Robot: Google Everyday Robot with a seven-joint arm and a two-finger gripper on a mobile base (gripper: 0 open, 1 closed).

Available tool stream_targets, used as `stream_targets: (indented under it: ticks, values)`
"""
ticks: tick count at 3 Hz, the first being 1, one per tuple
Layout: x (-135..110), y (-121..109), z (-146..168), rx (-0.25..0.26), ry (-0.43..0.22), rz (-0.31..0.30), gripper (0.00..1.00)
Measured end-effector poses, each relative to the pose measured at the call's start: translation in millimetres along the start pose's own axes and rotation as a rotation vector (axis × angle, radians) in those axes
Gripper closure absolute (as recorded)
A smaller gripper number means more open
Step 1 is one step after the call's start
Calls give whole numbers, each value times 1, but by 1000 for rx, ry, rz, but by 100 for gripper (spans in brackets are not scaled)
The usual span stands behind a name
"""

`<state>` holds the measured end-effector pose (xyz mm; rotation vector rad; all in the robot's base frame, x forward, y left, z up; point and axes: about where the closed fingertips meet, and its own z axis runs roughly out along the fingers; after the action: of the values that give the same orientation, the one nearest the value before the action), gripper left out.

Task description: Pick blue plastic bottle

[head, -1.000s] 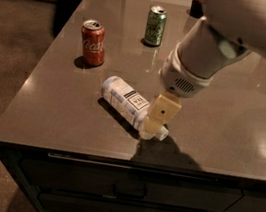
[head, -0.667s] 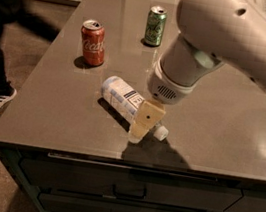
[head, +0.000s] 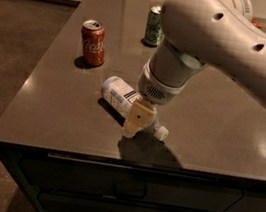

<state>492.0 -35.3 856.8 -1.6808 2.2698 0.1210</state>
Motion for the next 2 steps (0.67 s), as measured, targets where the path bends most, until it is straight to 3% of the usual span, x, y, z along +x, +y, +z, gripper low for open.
stream_targets:
  ticks: [2]
  values:
    - [-1, 1, -3, 6, -1, -3, 65]
